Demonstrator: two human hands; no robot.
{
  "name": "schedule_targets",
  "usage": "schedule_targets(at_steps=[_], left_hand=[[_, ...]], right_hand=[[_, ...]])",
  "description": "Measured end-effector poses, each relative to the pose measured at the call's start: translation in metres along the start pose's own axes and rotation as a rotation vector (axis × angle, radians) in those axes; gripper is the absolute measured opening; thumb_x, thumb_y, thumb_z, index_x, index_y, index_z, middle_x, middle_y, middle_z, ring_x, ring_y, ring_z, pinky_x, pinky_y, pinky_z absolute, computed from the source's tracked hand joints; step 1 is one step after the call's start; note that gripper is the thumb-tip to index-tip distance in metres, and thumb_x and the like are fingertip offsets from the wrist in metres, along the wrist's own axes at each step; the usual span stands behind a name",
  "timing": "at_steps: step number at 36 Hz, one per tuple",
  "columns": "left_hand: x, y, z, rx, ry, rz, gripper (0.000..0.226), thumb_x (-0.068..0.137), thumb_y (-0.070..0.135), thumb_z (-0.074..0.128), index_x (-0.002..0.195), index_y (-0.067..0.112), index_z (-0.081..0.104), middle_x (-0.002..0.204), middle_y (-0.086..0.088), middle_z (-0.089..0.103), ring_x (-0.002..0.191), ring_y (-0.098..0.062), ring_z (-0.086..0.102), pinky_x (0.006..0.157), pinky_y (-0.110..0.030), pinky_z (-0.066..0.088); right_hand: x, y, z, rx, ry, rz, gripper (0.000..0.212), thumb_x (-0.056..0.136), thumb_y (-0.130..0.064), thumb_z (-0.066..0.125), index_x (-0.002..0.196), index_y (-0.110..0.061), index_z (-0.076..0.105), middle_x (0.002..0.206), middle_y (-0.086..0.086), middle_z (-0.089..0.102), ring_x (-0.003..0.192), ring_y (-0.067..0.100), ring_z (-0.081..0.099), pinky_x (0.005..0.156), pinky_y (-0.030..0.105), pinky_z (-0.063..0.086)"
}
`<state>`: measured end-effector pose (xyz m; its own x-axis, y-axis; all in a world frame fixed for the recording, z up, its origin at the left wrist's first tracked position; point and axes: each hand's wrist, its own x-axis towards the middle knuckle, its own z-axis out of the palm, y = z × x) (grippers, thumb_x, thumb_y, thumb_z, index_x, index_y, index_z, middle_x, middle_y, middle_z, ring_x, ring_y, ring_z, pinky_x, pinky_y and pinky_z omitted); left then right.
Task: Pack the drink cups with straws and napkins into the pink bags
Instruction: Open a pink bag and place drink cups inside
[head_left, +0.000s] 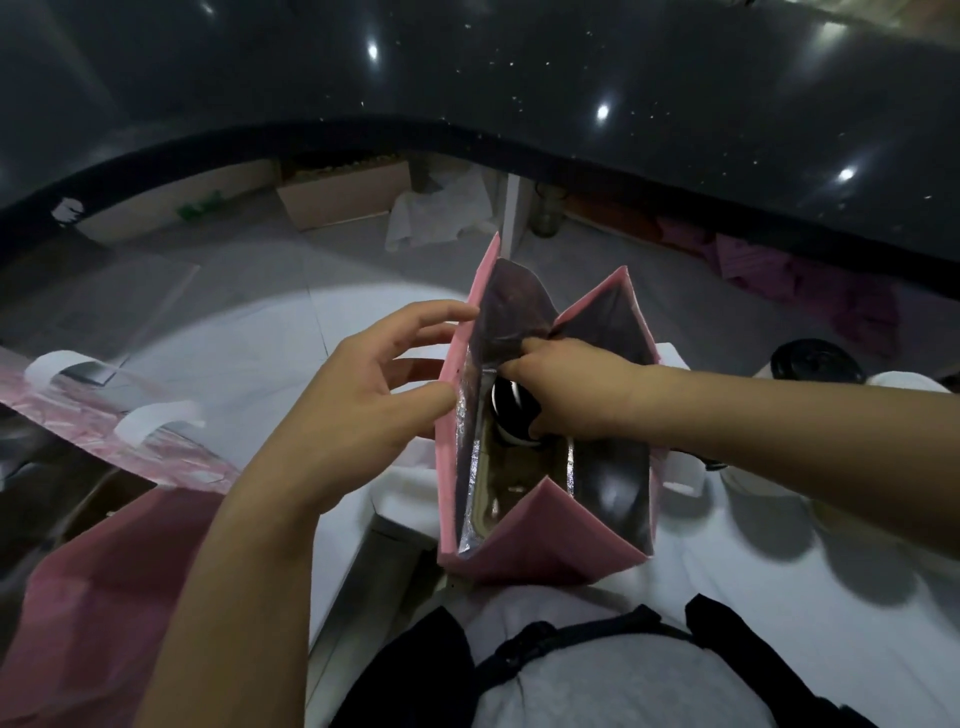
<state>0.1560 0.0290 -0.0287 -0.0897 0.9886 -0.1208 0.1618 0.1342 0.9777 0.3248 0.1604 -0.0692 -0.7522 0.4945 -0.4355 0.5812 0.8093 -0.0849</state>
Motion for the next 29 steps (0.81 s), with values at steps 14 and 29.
schedule_targets(at_steps=[14,29], left_hand=[[0.000,0.000,0.001,-0.091,0.021,-0.031,0.052,0.094,-0.001,0.060,0.118,0.045,0.065,0.104,0.023,0.069,0.094,-0.005,0.072,0.059,-0.024,0.059],[0.028,0.012,0.019,-0.059,0.198,0.011,0.069,0.092,-0.019,0.050,0.118,0.042,0.069,0.108,0.025,0.071,0.086,-0.001,0.071,0.058,-0.027,0.061]], right_hand=[[-0.018,0.000,-0.026,0.030,-0.045,-0.017,0.062,0.080,-0.043,0.076,0.135,-0.030,0.052,0.125,-0.003,0.060,0.113,0.025,0.059,0.091,0.043,0.053],[-0.149,0.070,-0.051,0.597,0.491,0.176,0.048,0.073,-0.067,0.061,0.120,-0.056,0.059,0.112,-0.042,0.056,0.107,-0.026,0.047,0.085,0.007,0.041]])
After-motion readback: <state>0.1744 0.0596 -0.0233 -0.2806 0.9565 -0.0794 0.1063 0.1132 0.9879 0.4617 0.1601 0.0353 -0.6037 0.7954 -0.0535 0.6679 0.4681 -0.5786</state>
